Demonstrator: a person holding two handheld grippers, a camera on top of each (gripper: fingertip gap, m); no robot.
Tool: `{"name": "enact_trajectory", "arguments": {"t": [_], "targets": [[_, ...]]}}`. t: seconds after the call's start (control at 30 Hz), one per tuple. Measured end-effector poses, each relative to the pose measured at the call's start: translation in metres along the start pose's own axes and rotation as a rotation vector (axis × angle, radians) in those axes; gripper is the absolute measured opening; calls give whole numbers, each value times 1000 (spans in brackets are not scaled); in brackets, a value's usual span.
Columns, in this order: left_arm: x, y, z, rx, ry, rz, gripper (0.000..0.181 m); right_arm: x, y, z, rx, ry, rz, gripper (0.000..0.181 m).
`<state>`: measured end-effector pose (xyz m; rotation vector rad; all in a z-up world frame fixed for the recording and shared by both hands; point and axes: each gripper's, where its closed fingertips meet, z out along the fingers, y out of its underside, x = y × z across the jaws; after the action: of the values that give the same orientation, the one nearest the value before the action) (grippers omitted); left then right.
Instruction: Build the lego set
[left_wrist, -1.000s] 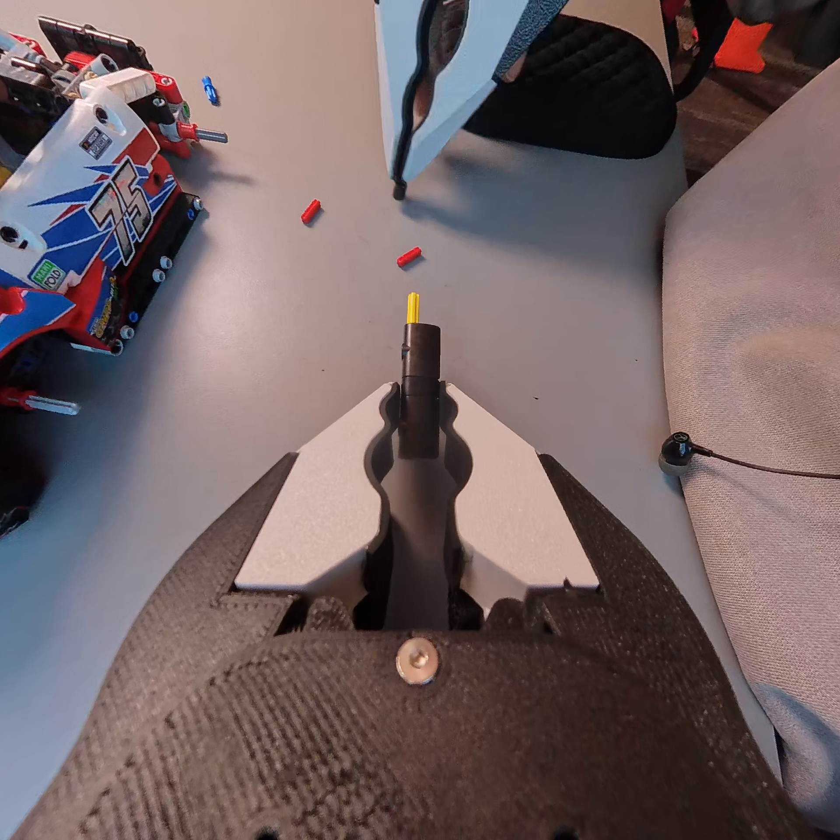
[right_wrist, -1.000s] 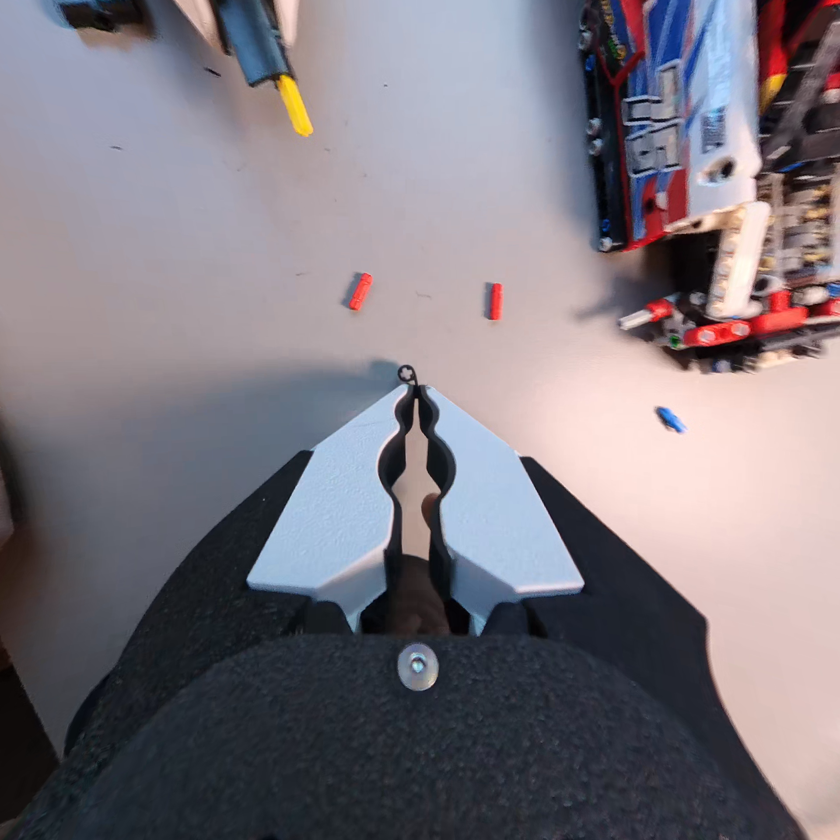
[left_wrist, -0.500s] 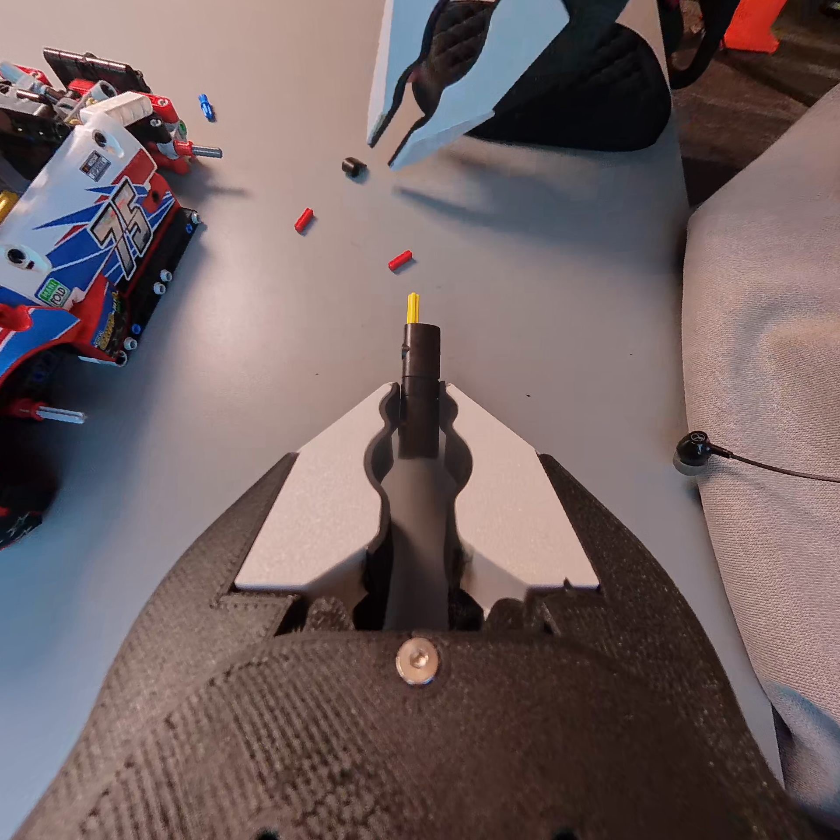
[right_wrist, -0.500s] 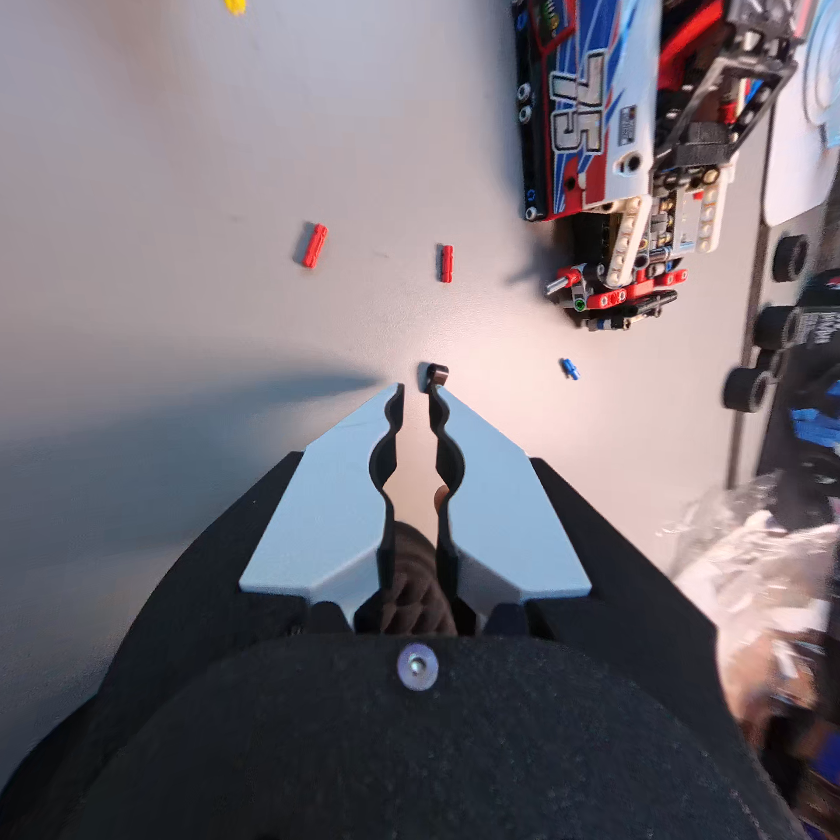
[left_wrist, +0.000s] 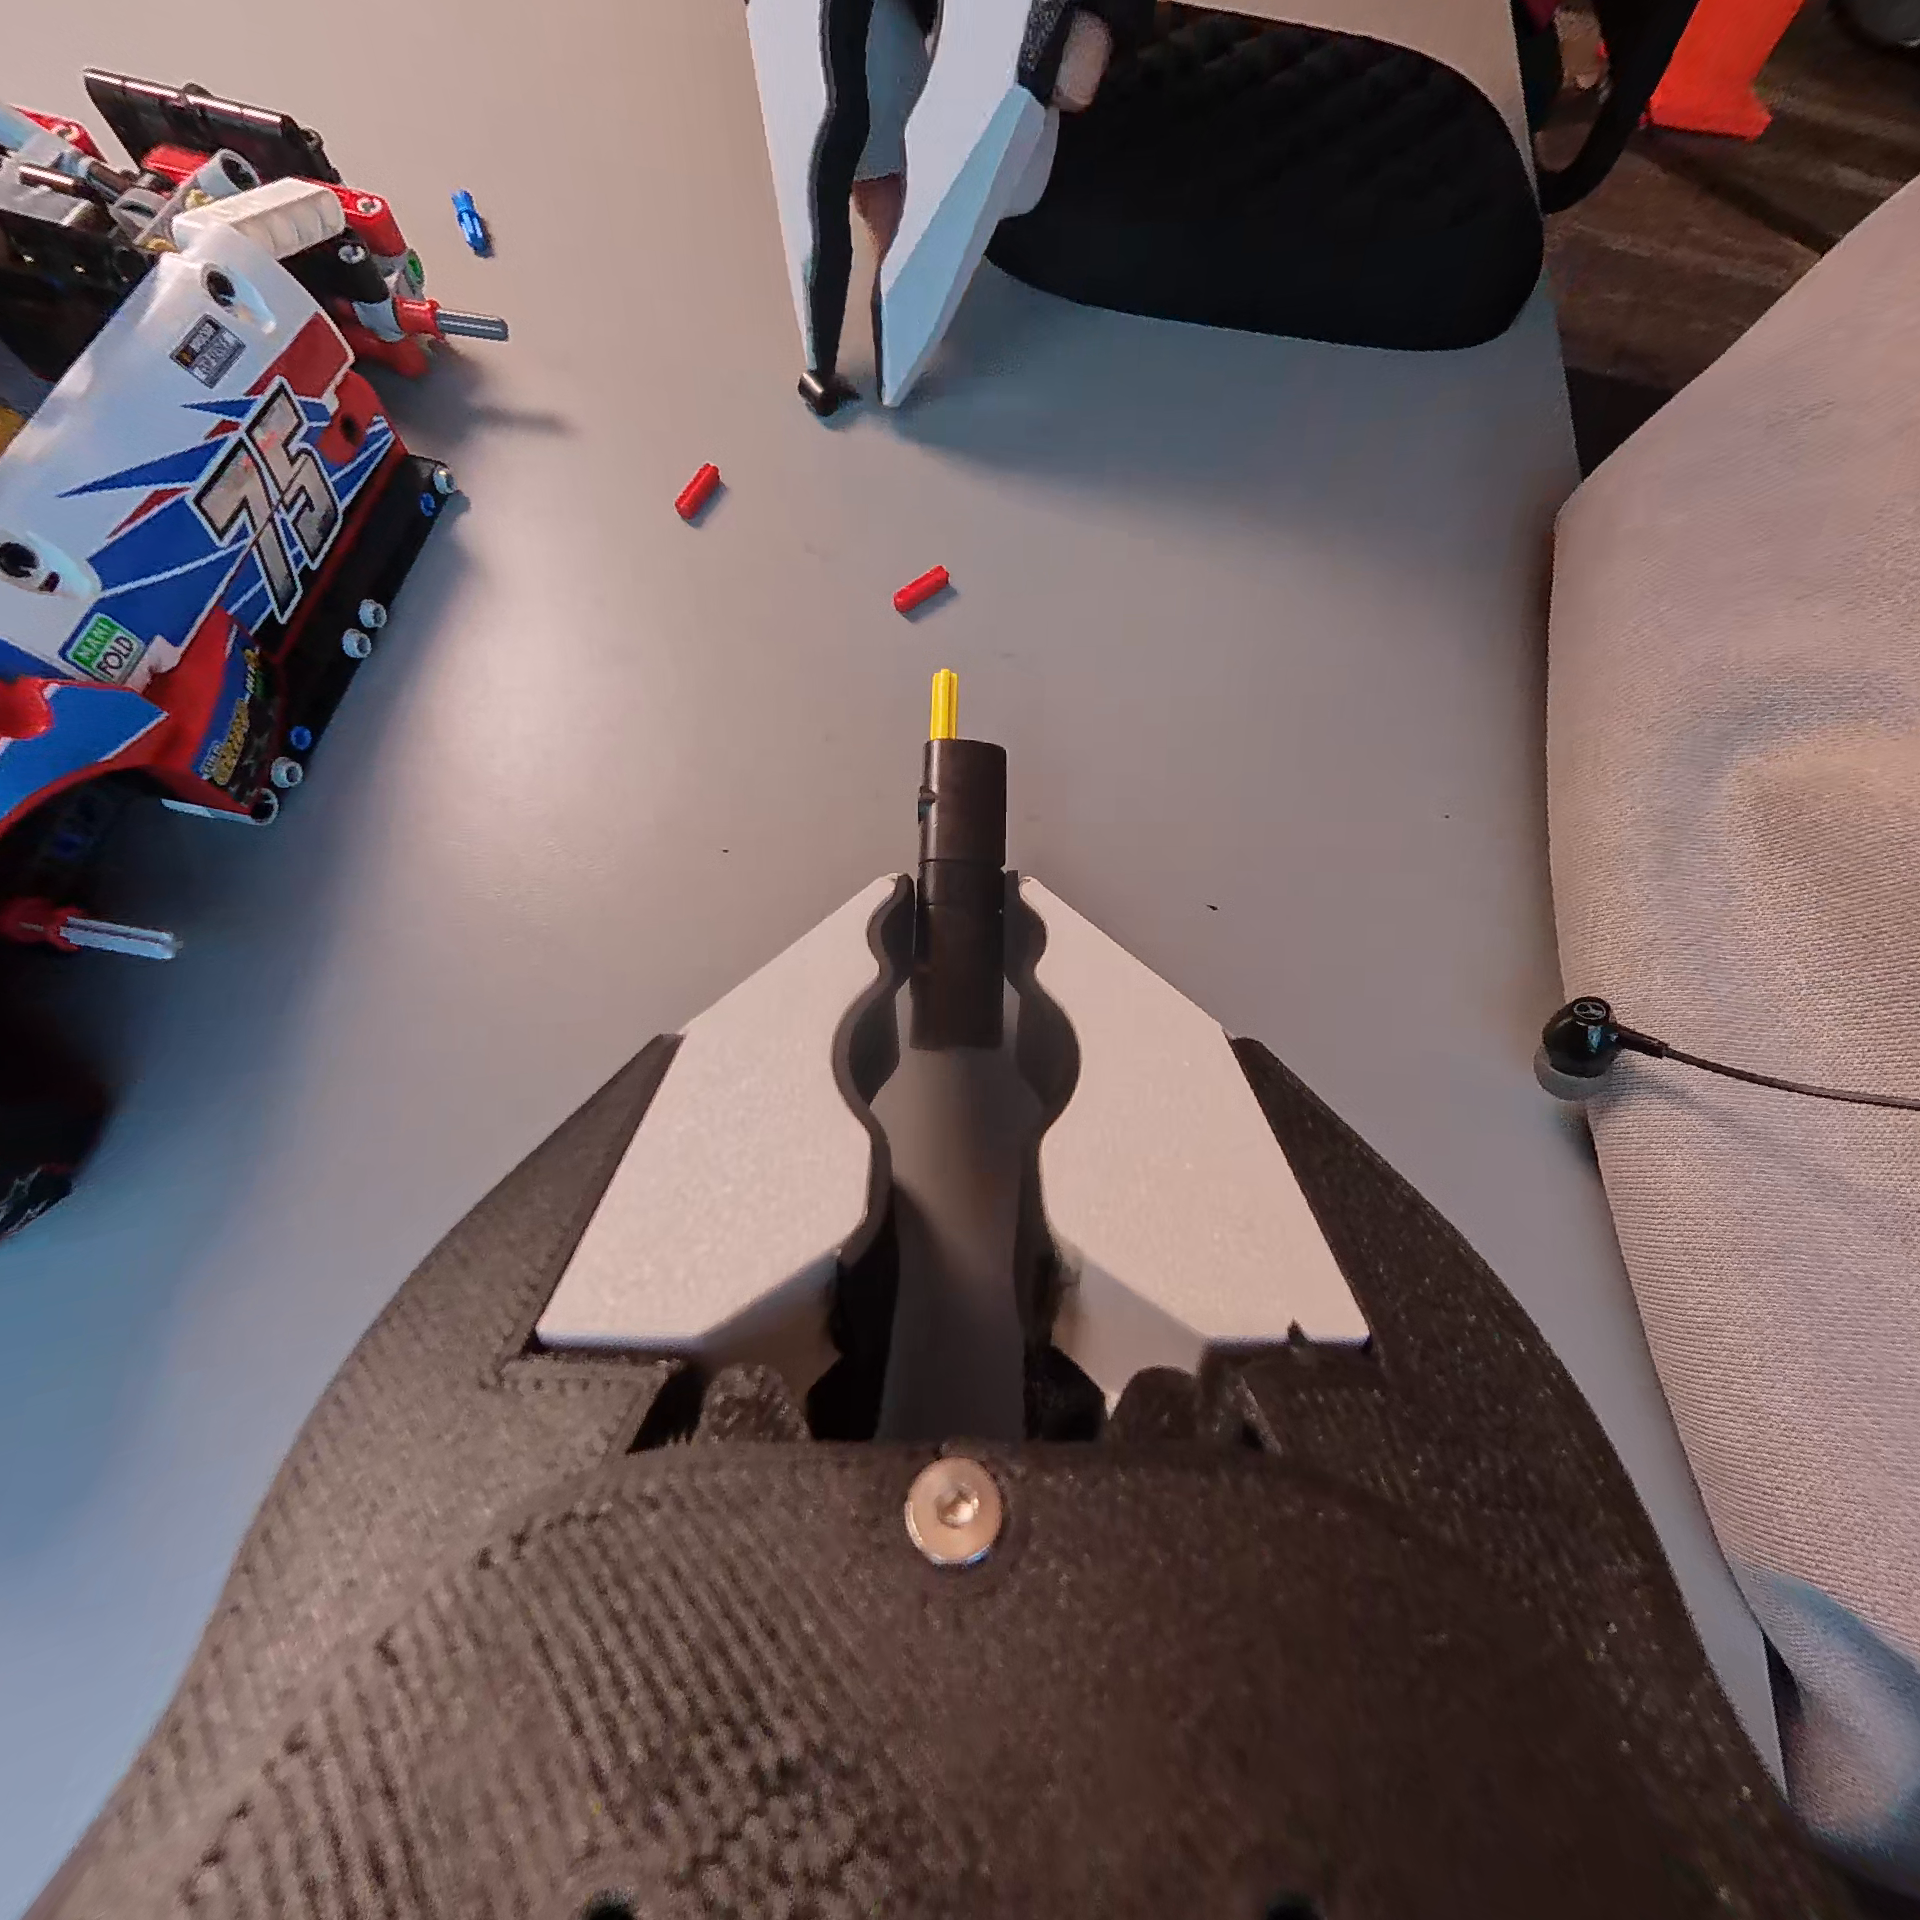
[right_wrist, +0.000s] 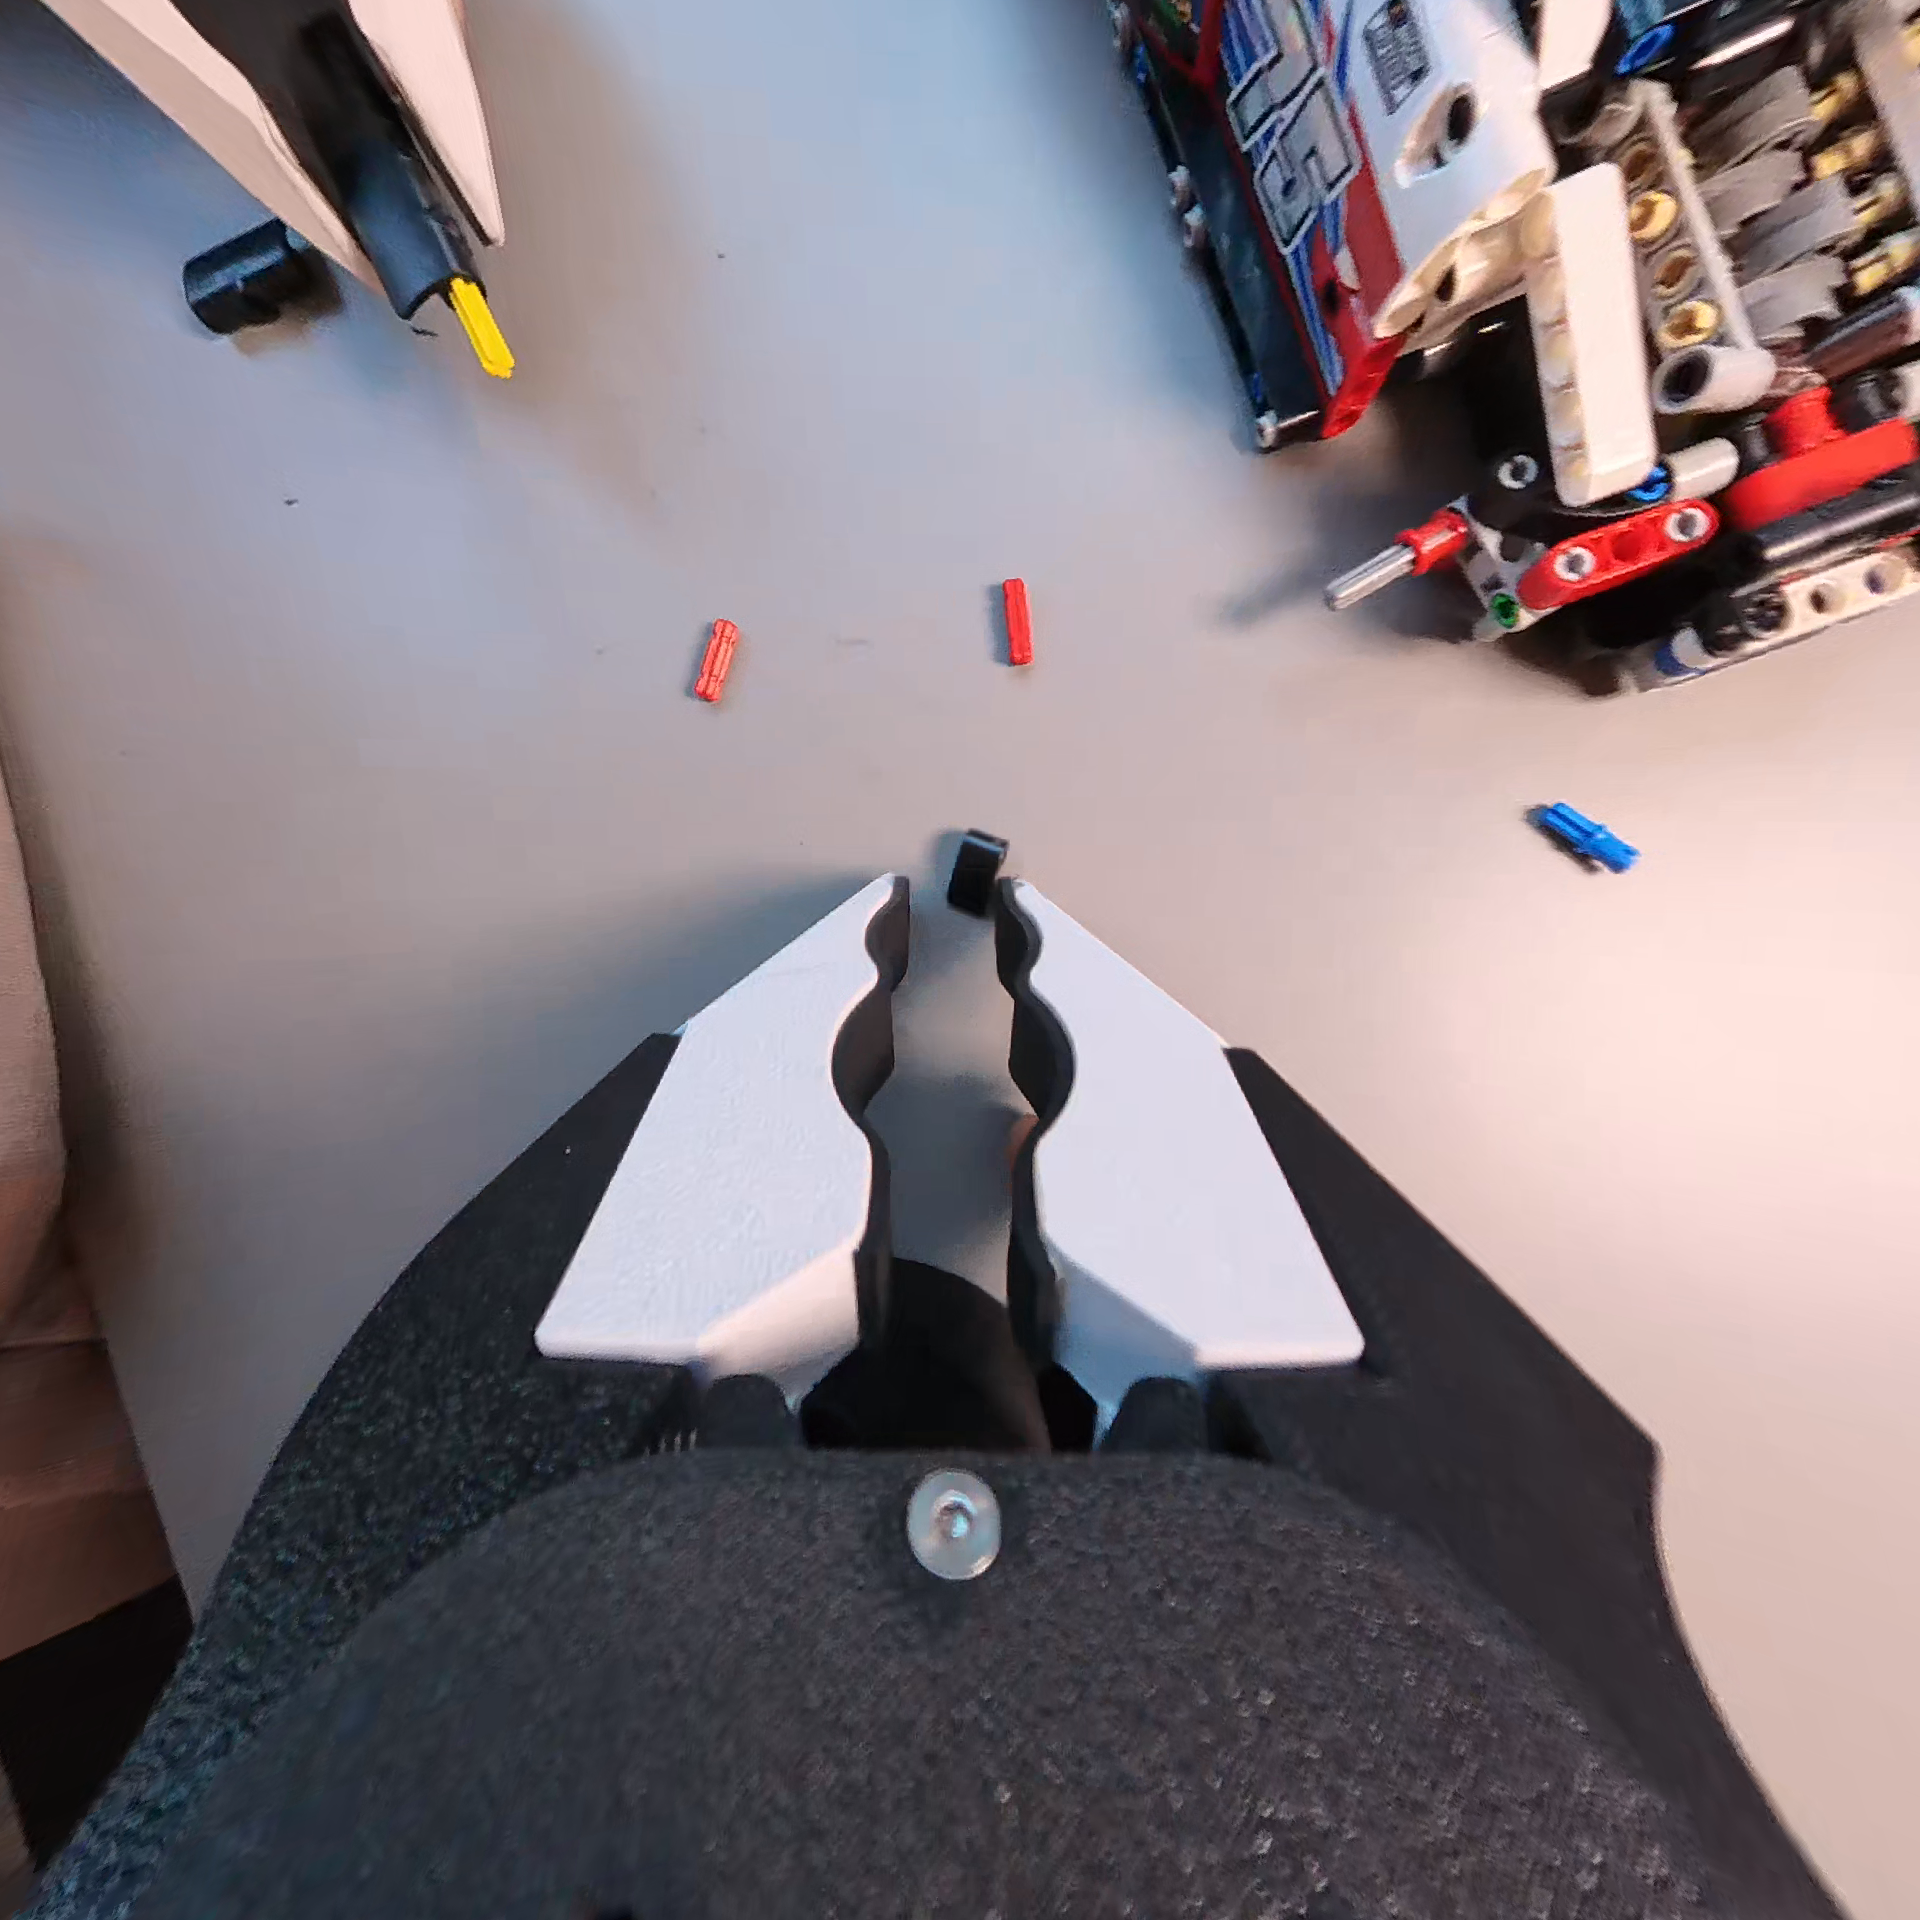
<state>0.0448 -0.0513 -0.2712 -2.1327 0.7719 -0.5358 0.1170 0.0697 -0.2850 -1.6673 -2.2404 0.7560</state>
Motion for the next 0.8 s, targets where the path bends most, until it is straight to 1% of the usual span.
{"name": "enact_trajectory", "arguments": {"t": [0.1, 0.17, 0.23, 0.27, 0.33, 0.43, 0.5, 0.57, 0.7, 0.73, 0.8], "targets": [[1, 0, 0, 2, 9, -4, 14, -19, -4, 2, 11, -70, 7, 14], [1, 0, 0, 2, 16, -2, 14, -27, -10, -1, 45, -88, -9, 14], [2, 0, 0, 1, 21, 0, 14, -21, -12, -5, 67, -50, -52, 13], [3, 0, 0, 1, 23, 1, 14, -13, -11, -6, 66, -6, -89, 12], [2, 1, 1, -1, 22, 1, 14, -3, -8, -5, 59, 51, -198, 12], [1, 0, 0, 2, 15, -1, 14, -8, -12, -1, 95, 52, -333, 13], [1, 0, 0, 2, 12, -4, 14, -9, -13, 2, 85, 49, -403, 13], [0, 1, 1, 0, 12, -7, 14, -9, -10, 6, 52, 35, -435, 13], [1, 0, 1, 3, 22, -17, 14, -10, -12, 9, 33, 0, -471, 5], [1, 0, 1, 4, 27, -21, 14, -10, -12, 10, 27, -6, -472, 2], [1, 0, 1, 5, 29, -25, 14, -10, -13, 11, 24, -23, -451, 0]]}}
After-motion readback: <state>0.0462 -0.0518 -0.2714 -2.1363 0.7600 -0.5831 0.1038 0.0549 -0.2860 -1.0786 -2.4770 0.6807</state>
